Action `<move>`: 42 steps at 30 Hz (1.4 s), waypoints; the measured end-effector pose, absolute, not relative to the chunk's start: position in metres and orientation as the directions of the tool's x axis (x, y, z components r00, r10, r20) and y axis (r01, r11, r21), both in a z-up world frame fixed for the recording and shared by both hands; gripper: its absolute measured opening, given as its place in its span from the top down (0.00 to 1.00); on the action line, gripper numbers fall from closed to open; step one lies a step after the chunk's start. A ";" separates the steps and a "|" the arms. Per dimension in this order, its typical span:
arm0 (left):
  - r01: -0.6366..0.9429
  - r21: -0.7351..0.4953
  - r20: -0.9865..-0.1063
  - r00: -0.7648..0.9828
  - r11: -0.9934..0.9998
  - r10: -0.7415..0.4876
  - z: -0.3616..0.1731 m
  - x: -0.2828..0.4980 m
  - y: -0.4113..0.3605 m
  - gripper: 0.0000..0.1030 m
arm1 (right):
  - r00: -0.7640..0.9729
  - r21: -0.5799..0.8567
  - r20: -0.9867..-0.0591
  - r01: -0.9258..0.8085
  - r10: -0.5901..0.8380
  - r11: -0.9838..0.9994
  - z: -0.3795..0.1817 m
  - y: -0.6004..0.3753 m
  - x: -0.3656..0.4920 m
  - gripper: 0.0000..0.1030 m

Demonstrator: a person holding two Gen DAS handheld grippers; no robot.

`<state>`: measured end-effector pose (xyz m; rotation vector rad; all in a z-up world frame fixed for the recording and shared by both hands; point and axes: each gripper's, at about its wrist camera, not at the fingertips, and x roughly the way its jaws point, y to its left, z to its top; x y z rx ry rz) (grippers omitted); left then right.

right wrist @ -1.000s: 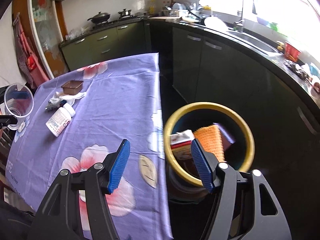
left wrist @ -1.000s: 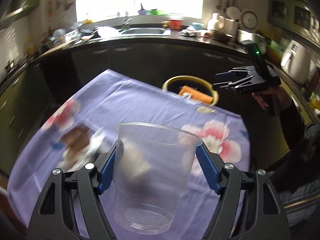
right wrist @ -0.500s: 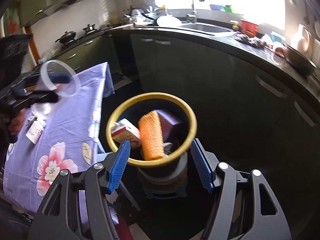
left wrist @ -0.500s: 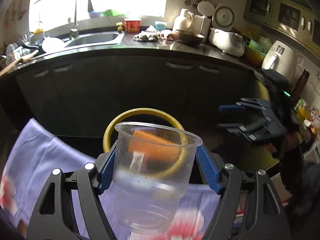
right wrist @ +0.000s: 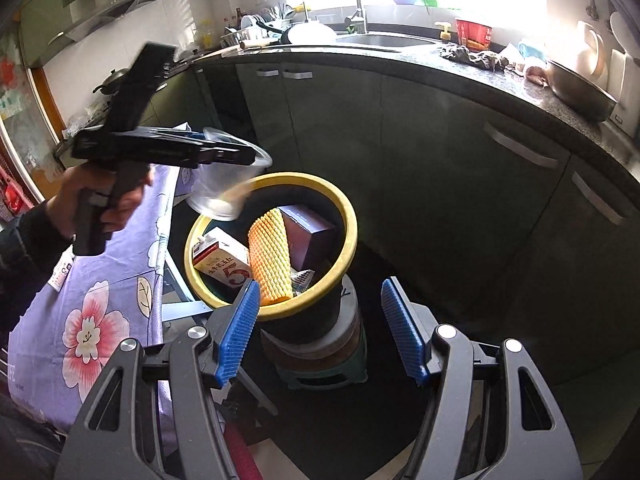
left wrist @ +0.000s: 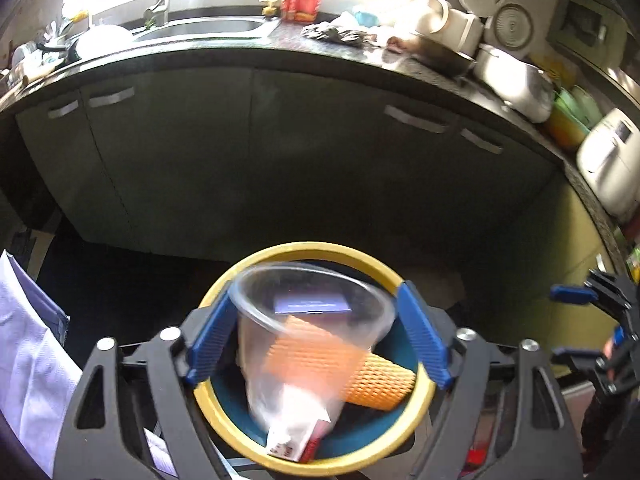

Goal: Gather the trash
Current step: 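Carry the plastic cup over the trash bin and open the left gripper, then grasp the white pill bottle with the right gripper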

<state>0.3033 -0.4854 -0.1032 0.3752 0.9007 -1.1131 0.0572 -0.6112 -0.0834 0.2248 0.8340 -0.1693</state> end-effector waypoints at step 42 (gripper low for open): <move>0.383 -0.292 -0.510 0.713 0.876 -0.482 -0.032 0.225 0.002 0.10 | 0.397 0.088 -0.809 -0.648 0.434 0.757 -0.107 -0.246 0.219 0.17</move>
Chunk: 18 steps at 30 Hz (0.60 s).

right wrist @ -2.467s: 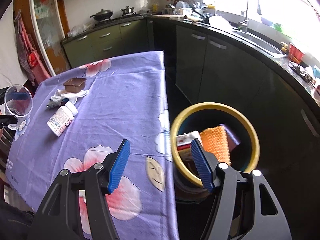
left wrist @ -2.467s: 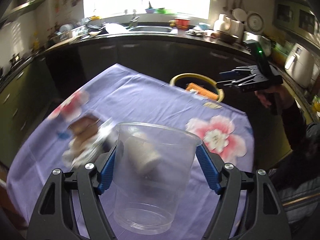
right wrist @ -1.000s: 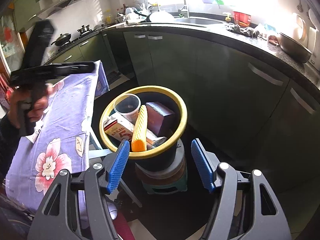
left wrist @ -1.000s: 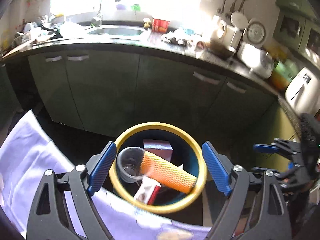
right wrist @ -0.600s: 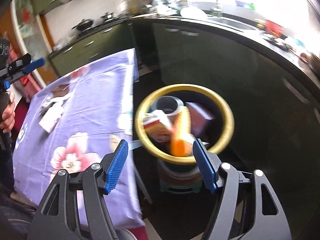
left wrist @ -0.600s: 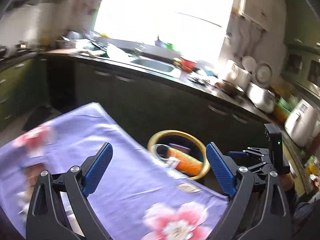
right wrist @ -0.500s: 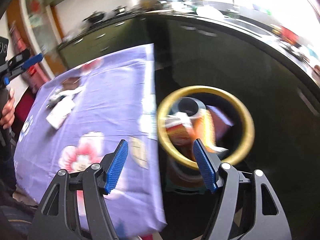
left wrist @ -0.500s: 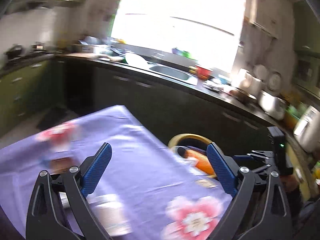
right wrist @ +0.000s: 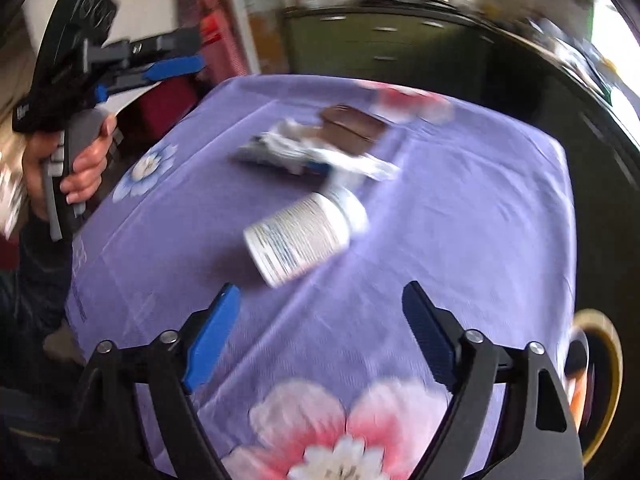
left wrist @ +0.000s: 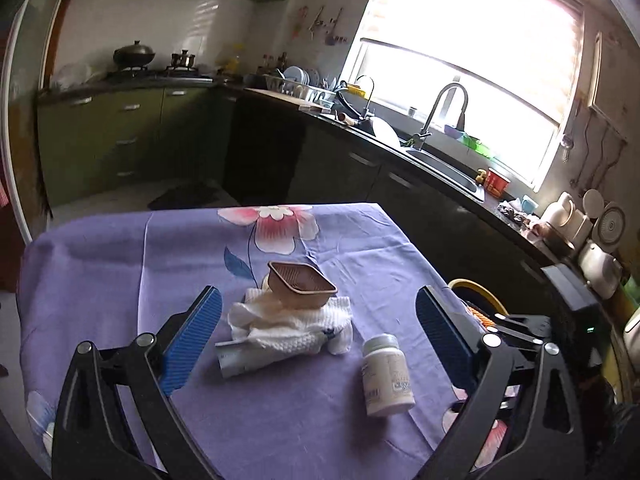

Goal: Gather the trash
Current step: 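Grasp the white pill bottle with the right gripper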

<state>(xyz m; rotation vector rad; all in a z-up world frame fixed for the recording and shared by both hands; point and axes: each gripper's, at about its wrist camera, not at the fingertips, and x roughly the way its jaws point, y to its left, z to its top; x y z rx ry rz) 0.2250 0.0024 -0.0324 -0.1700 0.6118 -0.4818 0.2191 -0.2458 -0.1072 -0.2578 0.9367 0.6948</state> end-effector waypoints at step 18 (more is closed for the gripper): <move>0.384 -0.306 -0.518 0.701 0.871 -0.491 -0.042 0.225 0.006 0.10 | 0.229 0.032 -0.868 -0.859 0.440 0.511 -0.144 -0.193 0.280 0.06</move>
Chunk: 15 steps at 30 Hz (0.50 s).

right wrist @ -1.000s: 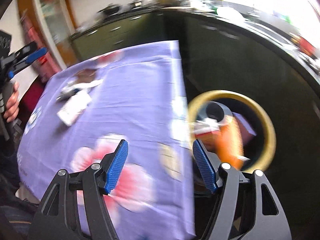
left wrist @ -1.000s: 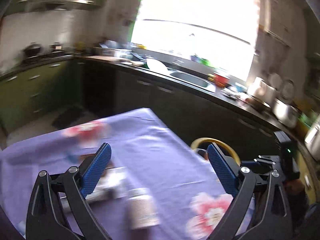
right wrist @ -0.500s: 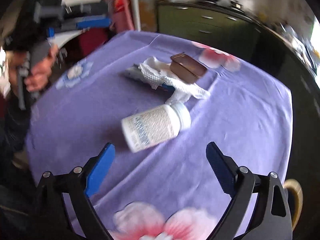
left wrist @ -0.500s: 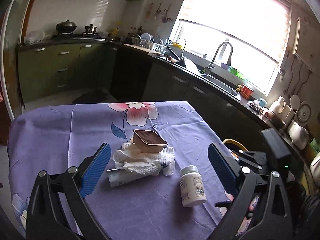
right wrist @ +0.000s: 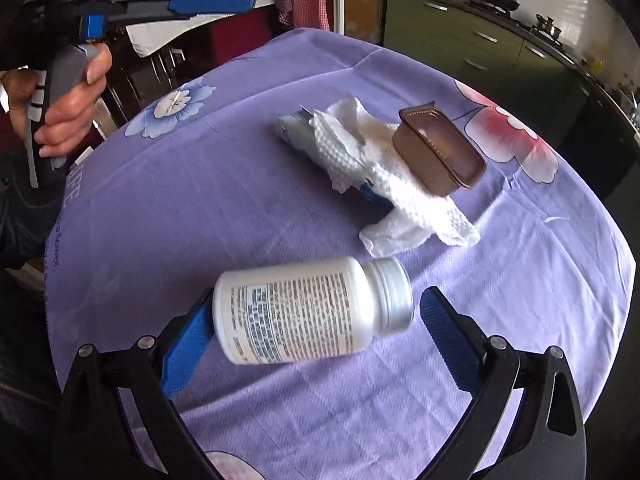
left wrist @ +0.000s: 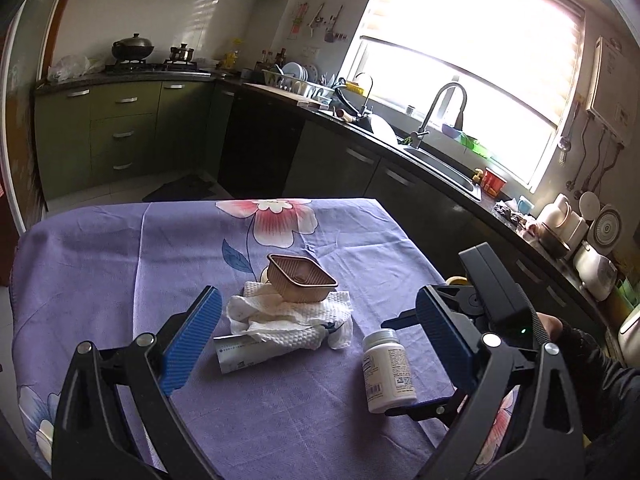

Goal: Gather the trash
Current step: 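Grasp the white pill bottle with the right gripper, then carry the pill bottle over the trash bin and open the right gripper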

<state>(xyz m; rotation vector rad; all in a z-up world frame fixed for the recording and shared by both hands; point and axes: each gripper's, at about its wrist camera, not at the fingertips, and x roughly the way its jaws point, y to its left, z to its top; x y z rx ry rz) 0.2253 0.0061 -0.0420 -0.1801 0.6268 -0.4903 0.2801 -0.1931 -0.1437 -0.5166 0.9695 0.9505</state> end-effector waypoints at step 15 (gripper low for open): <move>0.400 -0.297 -0.522 0.693 0.867 -0.498 -0.044 0.225 0.002 0.10 | 0.258 0.050 -0.864 -0.810 0.432 0.584 -0.141 -0.207 0.263 0.18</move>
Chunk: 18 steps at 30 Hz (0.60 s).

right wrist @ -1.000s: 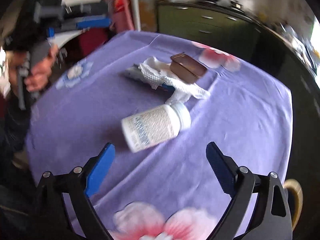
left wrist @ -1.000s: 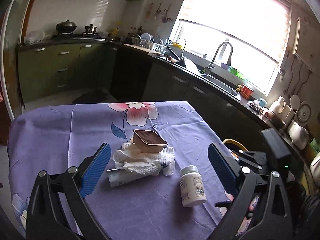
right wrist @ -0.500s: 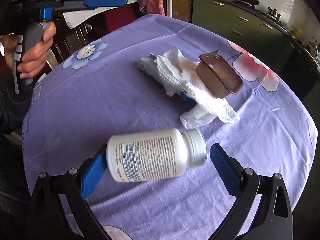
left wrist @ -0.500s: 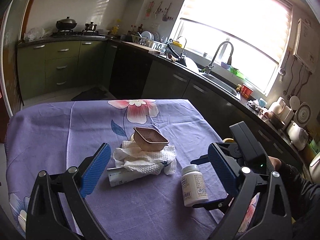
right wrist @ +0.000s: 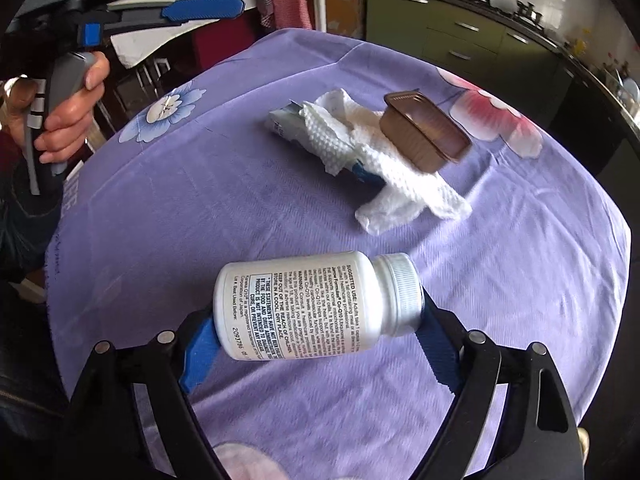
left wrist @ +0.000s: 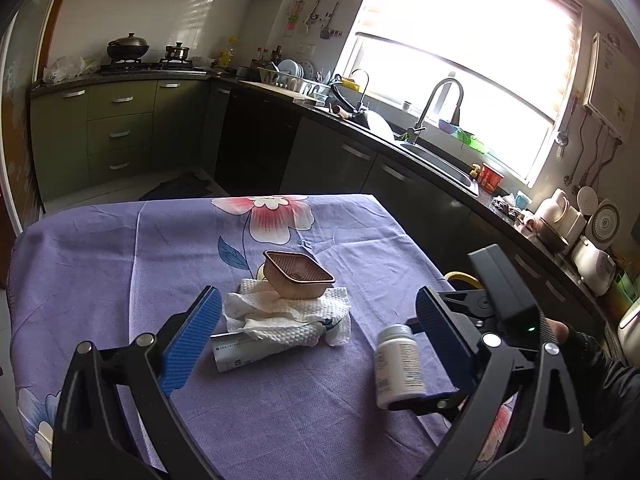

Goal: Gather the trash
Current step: 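Carry the pill bottle over the trash bin and open the right gripper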

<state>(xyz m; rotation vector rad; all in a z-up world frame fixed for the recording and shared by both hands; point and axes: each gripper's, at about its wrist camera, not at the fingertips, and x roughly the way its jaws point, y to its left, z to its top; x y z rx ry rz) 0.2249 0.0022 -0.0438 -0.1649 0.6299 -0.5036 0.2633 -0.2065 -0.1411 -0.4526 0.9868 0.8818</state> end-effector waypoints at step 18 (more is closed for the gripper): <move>0.433 -0.275 -0.549 0.662 0.859 -0.509 -0.053 0.224 -0.015 0.10 | 0.500 0.061 -0.841 -0.292 0.207 0.955 -0.086 -0.424 0.210 0.18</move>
